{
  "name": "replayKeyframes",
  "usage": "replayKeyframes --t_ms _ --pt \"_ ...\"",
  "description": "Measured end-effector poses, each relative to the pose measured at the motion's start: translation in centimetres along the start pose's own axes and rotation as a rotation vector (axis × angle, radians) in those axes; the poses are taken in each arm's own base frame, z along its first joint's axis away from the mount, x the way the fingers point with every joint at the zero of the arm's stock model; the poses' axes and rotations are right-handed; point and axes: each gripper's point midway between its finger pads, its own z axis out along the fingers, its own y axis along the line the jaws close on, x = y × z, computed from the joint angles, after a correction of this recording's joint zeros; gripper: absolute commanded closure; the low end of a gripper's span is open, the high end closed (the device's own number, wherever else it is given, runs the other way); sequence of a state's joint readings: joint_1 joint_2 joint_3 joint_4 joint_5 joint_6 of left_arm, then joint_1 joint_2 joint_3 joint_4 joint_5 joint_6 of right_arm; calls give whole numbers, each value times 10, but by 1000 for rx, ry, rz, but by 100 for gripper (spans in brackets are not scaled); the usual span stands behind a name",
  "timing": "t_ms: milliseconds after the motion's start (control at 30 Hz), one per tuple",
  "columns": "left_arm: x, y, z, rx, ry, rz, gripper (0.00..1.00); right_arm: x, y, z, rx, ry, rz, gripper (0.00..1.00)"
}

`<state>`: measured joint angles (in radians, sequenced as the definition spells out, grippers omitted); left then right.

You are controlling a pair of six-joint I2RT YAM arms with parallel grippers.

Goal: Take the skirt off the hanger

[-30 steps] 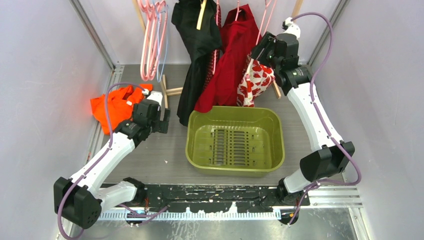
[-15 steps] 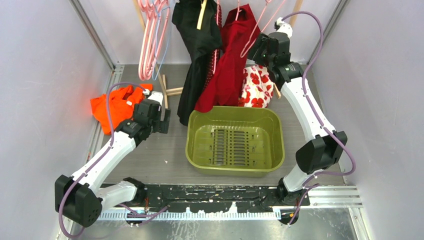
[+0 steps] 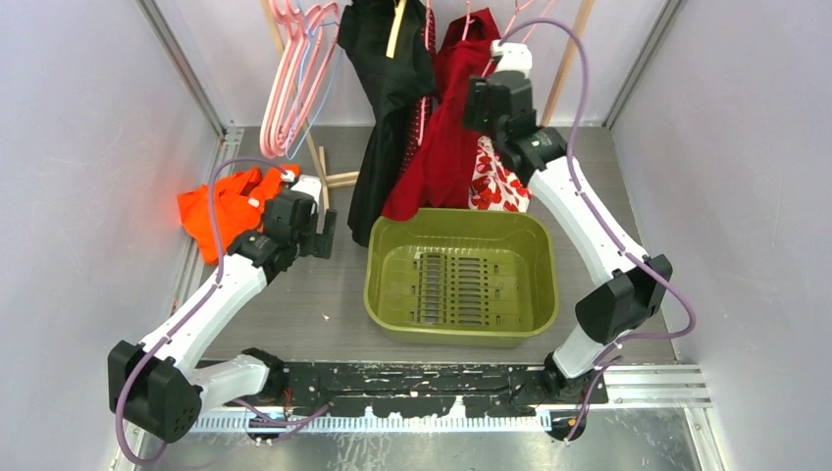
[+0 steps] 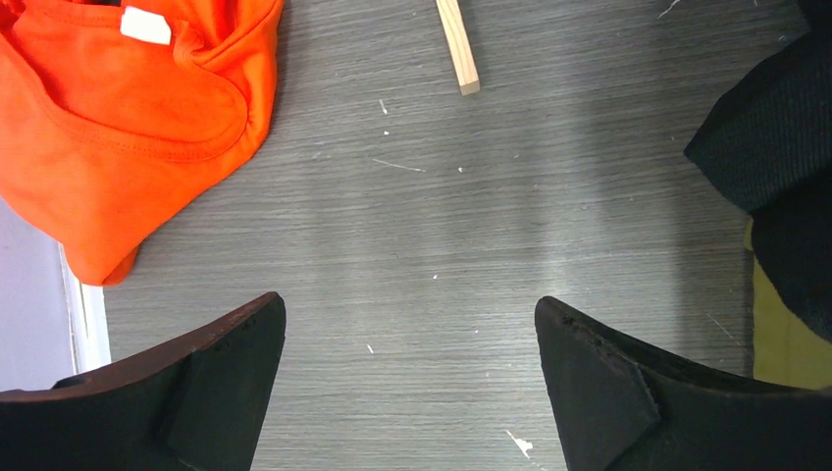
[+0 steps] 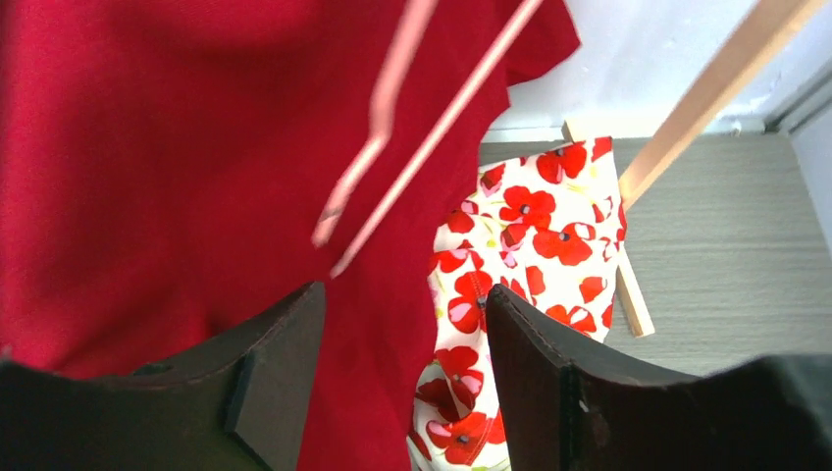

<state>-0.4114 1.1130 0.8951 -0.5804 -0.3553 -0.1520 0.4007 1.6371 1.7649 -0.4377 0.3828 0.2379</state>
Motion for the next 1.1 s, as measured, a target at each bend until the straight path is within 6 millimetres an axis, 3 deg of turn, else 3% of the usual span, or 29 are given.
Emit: replayKeyframes --t_ms 133,400,600,667,767,933,1100 --pt "-5 -1 1 1 -1 3 3 3 21 -17 -25 -16 -119 29" --pt "-7 -3 1 12 0 2 4 -34 -10 -39 61 -110 -121 29" --pt "-8 -3 0 15 -2 1 5 -39 -10 -42 66 -123 -116 22" --pt "-7 -3 0 14 1 2 5 -44 -12 -43 80 -136 -113 27" --pt "-6 -3 -2 15 7 4 5 -52 -17 -44 112 -157 -111 20" --pt "-9 -2 -7 20 -4 -1 5 -67 -34 -43 167 -179 -89 14" --pt "-14 -1 -10 21 -15 -7 5 -67 -55 -37 220 -170 -57 11"
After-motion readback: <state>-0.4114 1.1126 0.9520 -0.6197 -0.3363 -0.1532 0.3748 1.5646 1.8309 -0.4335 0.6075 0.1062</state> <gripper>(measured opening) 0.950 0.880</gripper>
